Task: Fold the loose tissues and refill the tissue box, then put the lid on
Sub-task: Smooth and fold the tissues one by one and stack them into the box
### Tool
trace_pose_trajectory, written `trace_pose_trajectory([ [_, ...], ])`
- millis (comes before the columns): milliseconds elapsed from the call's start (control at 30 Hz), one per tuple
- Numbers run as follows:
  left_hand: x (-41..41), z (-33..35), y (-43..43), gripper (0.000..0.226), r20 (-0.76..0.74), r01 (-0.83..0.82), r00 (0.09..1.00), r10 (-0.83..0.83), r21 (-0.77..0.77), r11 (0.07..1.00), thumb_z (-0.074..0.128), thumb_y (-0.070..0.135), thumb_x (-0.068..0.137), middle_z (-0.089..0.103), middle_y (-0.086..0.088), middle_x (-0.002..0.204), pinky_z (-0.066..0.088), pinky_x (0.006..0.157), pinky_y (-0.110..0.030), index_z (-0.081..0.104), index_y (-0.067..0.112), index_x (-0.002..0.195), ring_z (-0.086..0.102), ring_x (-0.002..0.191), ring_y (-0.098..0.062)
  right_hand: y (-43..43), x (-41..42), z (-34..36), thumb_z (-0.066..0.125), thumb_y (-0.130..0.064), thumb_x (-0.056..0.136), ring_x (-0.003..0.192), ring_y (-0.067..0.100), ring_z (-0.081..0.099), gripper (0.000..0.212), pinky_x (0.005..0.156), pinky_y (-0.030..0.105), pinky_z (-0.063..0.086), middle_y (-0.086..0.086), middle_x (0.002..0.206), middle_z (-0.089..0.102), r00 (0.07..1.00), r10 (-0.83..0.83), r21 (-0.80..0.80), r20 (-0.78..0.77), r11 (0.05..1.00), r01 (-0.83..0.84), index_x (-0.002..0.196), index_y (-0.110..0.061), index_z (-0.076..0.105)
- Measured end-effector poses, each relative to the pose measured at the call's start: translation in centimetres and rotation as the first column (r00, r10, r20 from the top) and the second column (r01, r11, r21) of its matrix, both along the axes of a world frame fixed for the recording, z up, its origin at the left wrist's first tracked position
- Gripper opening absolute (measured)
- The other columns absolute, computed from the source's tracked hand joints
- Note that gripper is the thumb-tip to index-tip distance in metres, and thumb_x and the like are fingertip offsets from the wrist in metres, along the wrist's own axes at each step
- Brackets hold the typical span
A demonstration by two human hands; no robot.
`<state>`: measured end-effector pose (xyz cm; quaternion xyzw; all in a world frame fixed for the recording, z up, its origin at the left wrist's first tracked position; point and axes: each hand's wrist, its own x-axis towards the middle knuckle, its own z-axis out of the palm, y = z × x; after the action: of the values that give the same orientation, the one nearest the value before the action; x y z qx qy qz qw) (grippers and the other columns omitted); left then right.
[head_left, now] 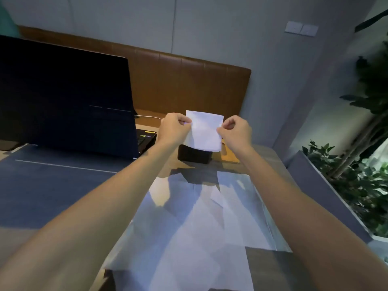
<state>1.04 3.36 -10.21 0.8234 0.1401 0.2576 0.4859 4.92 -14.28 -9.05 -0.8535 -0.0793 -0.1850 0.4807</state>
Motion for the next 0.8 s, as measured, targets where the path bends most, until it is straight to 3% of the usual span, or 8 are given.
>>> trace_pose_trajectory([
  [133, 3.9, 0.0, 0.7, 0.016, -0.054, -0.036, 0.997, 0.047, 0.197, 0.98, 0.064, 0.02, 0.097, 0.069, 0.005, 0.105, 0.059, 0.077, -0.033, 0.078, 0.02, 0.104, 0.061, 0.091, -0.016, 1.0, 3.6, 0.1, 0.068, -0.004, 0.085, 0.076, 0.012, 0.061, 0.009, 0.058, 0.017, 0.046, -0.001, 0.084, 0.067, 0.999, 0.014, -0.145, 0.029, 0.989, -0.01, 0.084, -0.012, 0.071],
  [233, 5.8, -0.2, 1.3, 0.014, -0.128, -0.026, 0.989, 0.072, 0.332, 0.943, 0.066, 0.021, 0.095, 0.072, 0.0, 0.103, 0.061, 0.08, -0.039, 0.079, 0.018, 0.1, 0.066, 0.092, -0.022, 1.8, 5.8, -0.5, 0.068, -0.003, 0.085, 0.079, 0.016, 0.063, 0.013, 0.061, 0.024, 0.054, -0.001, 0.084, 0.066, 0.999, 0.024, -0.225, 0.036, 0.974, -0.015, 0.081, -0.015, 0.07],
  [333, 7.0, -0.3, 1.6, 0.013, -0.238, 0.035, 0.968, 0.08, 0.443, 0.896, 0.069, 0.02, 0.095, 0.071, -0.002, 0.099, 0.061, 0.078, -0.036, 0.078, 0.016, 0.103, 0.065, 0.089, -0.02, 2.8, 7.2, -1.1, 0.069, -0.008, 0.083, 0.081, 0.017, 0.065, 0.014, 0.064, 0.027, 0.057, -0.001, 0.085, 0.067, 1.0, 0.026, -0.344, 0.004, 0.939, -0.023, 0.081, -0.022, 0.069],
  [433, 7.7, 0.1, 1.6, 0.017, -0.278, 0.089, 0.956, 0.089, 0.567, 0.819, 0.071, 0.021, 0.093, 0.07, -0.003, 0.099, 0.059, 0.076, -0.032, 0.076, 0.015, 0.108, 0.065, 0.086, -0.021, 3.4, 8.0, -1.6, 0.07, -0.008, 0.085, 0.08, 0.018, 0.064, 0.013, 0.063, 0.027, 0.056, 0.0, 0.086, 0.067, 1.0, 0.024, -0.494, -0.008, 0.869, -0.025, 0.086, -0.022, 0.069],
  [633, 8.2, 0.4, 0.7, 0.024, -0.376, 0.235, 0.922, 0.094, 0.735, 0.636, 0.071, 0.024, 0.092, 0.065, -0.005, 0.092, 0.053, 0.074, -0.029, 0.071, 0.011, 0.113, 0.057, 0.067, -0.02, 4.4, 8.6, -1.6, 0.069, -0.005, 0.087, 0.082, 0.023, 0.066, 0.016, 0.077, 0.039, 0.061, 0.005, 0.091, 0.069, 0.998, 0.064, -0.727, -0.019, 0.684, -0.057, 0.099, -0.015, 0.072],
  [800, 8.3, 0.0, 0.5, 0.023, -0.377, 0.257, 0.921, 0.099, 0.778, 0.573, 0.071, 0.021, 0.093, 0.066, -0.006, 0.093, 0.056, 0.076, -0.031, 0.07, 0.012, 0.115, 0.064, 0.077, -0.02, 4.5, 8.6, -1.4, 0.071, -0.007, 0.088, 0.085, 0.022, 0.066, 0.022, 0.08, 0.038, 0.059, 0.004, 0.096, 0.068, 0.991, 0.121, -0.798, -0.053, 0.592, -0.114, 0.107, -0.016, 0.069],
])
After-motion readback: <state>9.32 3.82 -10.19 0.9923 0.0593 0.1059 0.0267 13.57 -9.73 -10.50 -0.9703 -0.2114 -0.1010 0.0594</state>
